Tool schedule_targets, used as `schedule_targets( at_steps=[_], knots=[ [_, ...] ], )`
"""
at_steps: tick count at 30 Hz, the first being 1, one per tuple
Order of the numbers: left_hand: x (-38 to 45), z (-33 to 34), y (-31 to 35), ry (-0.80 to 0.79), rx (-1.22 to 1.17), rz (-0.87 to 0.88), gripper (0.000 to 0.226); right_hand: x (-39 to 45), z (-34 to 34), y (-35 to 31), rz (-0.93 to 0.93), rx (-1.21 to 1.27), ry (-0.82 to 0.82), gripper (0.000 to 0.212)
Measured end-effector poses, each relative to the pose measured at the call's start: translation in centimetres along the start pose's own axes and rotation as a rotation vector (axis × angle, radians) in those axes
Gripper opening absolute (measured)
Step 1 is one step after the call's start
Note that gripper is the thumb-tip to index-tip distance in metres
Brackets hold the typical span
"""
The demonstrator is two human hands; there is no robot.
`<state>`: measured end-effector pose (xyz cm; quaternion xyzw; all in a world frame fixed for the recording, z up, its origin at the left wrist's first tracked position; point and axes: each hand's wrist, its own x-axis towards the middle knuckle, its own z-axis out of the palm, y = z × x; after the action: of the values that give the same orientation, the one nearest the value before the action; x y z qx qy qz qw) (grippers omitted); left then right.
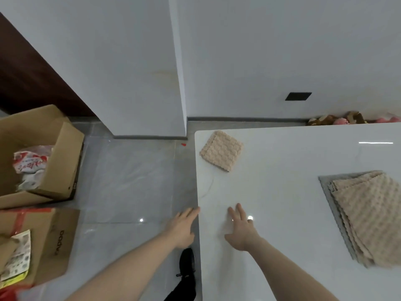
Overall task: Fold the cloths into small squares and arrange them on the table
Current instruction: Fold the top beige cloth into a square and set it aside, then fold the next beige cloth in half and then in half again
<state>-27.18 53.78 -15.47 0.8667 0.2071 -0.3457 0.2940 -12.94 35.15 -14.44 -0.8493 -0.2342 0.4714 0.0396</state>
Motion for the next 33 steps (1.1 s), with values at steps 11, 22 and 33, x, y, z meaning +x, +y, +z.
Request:
schedule_targets(
  at_steps=[11, 22, 33],
  knots=[
    [-8.4, 3.3, 2.3, 0.230, -0.257, 0.054, 0.066, -8.9, 4.2, 0.0, -0.108, 0.252, 0.096, 0.077],
    [-14.1, 6.0, 12.1, 0.442, -0.297, -0.007, 0.059, -15.9, 0.6, 7.4, -0.343, 0.397, 0.248, 0.069],
    [-21.1, 10.8, 23.6, 0.590, -0.350, 0.029, 0.057, -23.7, -1.9, 15.8, -0.433, 0.451, 0.279, 0.059]
  ],
)
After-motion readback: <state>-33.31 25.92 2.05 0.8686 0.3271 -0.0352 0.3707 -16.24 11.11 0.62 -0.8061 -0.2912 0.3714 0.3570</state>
